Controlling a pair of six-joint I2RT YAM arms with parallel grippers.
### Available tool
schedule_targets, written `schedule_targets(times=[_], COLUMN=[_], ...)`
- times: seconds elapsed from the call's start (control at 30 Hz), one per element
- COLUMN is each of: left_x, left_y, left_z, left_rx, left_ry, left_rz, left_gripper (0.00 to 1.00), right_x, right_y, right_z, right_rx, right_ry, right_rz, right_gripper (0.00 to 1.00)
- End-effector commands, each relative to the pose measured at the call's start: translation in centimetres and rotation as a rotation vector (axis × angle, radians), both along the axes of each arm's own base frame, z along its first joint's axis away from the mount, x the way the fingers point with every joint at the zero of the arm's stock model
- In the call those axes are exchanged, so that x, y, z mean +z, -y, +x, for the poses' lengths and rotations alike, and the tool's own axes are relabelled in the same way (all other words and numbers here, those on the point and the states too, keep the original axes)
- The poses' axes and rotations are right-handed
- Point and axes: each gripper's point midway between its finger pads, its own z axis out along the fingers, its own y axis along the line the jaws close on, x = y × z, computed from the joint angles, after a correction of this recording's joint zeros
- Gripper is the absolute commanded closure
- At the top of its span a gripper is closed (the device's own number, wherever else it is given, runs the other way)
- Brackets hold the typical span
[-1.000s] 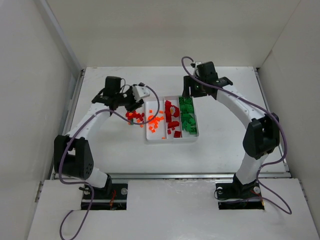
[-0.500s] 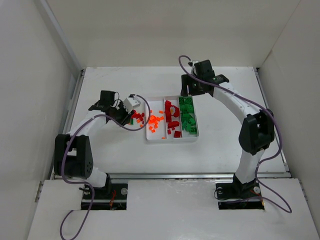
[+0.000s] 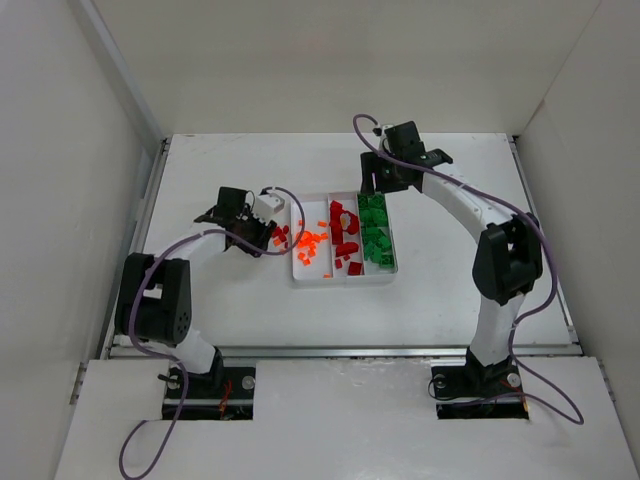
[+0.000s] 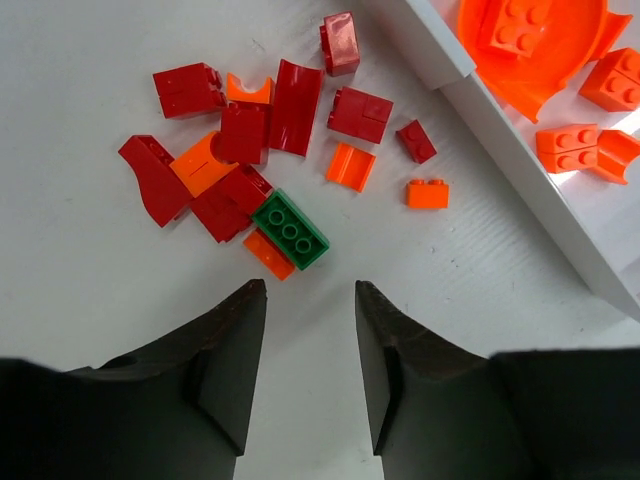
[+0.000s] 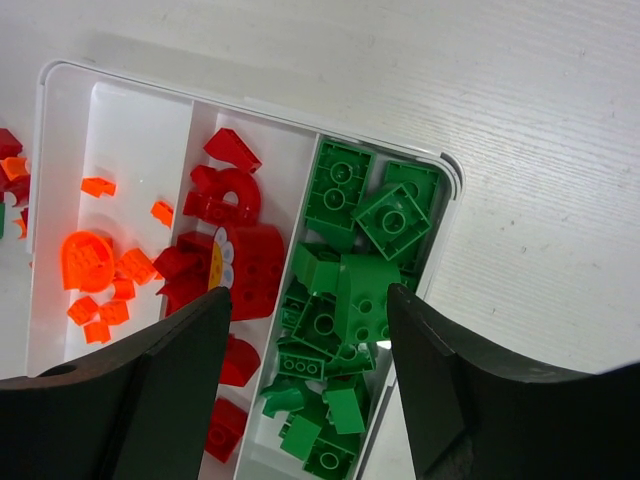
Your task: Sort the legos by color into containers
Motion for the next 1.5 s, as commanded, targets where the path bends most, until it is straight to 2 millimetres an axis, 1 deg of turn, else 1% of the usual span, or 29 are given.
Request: schedule_targets(times=[0.0,0.03,0.1,0.13,0.27,0.3,0.6,0.63,0.67,0.7,0.77,0.83,0.87,0.9,0.97,1.0,1.03,1.1,1.13,1.17,1.2,1.23,1.27,1.3,1.33,1.37,1.4,1.43,1.47], left_x=[-0.5,-1.6,-1.6,-2.1,-1.8,-2.1,-2.3,-2.6,-2.6,-2.4,-2.7,-2.7,-3.0,-3.4,-3.4,-3.3,-3.4,-2.3,-2.6,-1.2,-0.9,-0.2,0.2,2.3,3.1,3.4,4.4,6.4,7.7], left_y=[0.6,0.3,0.1,-0.1,0.3,0.2,0.6,0.6,0.7,0.7,0.7,0.7,0.6,0.5,0.5,0.4,0.3,0.2,-0.1,-0.2,-0.2,-0.1,-0.1,0.0,0.1,0.4,0.6,1.0,1.6], left_z=[0.0,-0.4,0.5,0.7,1.5,1.4,1.4,1.3,1.3,1.6,1.5,1.5,1.1,0.7,0.2,0.0,-0.3,-0.4,-1.4,-1.2,-1.9,-2.0,-2.7,-2.6,-2.9,-3.7,-3.8,-4.1,-4.1], left_rx=[0.028,0.061,0.092,0.099,0.093,0.093,0.092,0.093,0.101,0.101,0.101,0.101,0.102,0.102,0.102,0.095,0.095,0.068,0.042,0.024,-0.007,-0.041,-0.108,-0.141,-0.173,-0.211,-0.253,-0.265,-0.298], left_ry=[-0.026,-0.073,-0.072,-0.081,-0.067,-0.076,-0.084,-0.095,-0.099,-0.09,-0.099,-0.099,-0.111,-0.121,-0.13,-0.125,-0.137,-0.102,-0.111,-0.067,-0.064,-0.031,-0.005,0.075,0.113,0.135,0.187,0.255,0.302], left_rz=[-0.038,-0.031,-0.018,-0.006,-0.018,-0.016,-0.038,-0.035,-0.04,-0.042,-0.04,-0.04,-0.037,-0.035,-0.033,-0.029,-0.026,-0.017,0.001,0.003,0.006,0.007,0.02,0.017,0.018,0.005,0.002,-0.02,-0.049], left_gripper=[0.62,0.61,0.61,0.61,0.61,0.61,0.62,0.66,0.68,0.7,0.78,0.83,0.86,0.92,0.98,1.0,1.0,1.0,1.0,1.0,1.0,1.0,1.0,1.0,1.0,1.0,1.0,1.0,1.0], right_x=[2.3,2.3,2.3,2.3,2.3,2.3,2.2,2.6,2.4,2.8,2.4,2.7,2.7,2.7,2.7,2.7,3.2,2.9,3.1,3.4,4.0,4.9,5.6,6.3,7.3,7.9,8.1,8.9,9.5], right_y=[0.0,0.0,0.0,0.0,0.0,0.0,0.1,0.1,0.2,0.1,0.1,0.1,0.1,0.1,0.1,0.1,0.1,-0.3,-0.4,-0.9,-1.5,-1.6,-2.4,-4.0,-4.6,-5.3,-6.6,-7.4,-8.4], right_z=[1.0,1.0,1.0,1.0,1.0,1.0,0.8,1.0,0.8,1.0,1.0,1.0,1.1,1.1,1.1,1.1,1.0,0.5,0.4,0.4,-0.1,-0.2,-0.6,-1.3,-2.0,-2.5,-3.4,-4.1,-4.8], right_rx=[0.001,0.001,0.001,0.001,-0.005,-0.005,-0.018,-0.018,-0.018,-0.018,-0.018,-0.018,-0.012,-0.012,-0.012,-0.012,-0.012,0.01,0.026,0.058,0.089,0.13,0.173,0.242,0.283,0.34,0.407,0.44,0.484], right_ry=[0.061,0.061,0.061,0.061,0.058,0.058,0.049,0.057,0.048,0.057,0.049,0.05,0.053,0.053,0.053,0.053,0.063,0.06,0.075,0.084,0.096,0.131,0.156,0.182,0.21,0.241,0.236,0.25,0.26], right_rz=[0.002,0.002,0.002,0.002,0.007,0.007,0.004,0.007,0.003,0.007,0.004,0.004,-0.002,-0.002,-0.002,-0.002,0.003,0.001,0.004,0.023,0.031,0.028,0.034,0.057,0.065,0.065,0.098,0.126,0.142], right_gripper=[0.31,0.31,0.31,0.31,0.31,0.31,0.31,0.31,0.31,0.31,0.3,0.3,0.3,0.3,0.3,0.3,0.3,0.3,0.3,0.3,0.3,0.3,0.3,0.3,0.3,0.3,0.3,0.3,0.3])
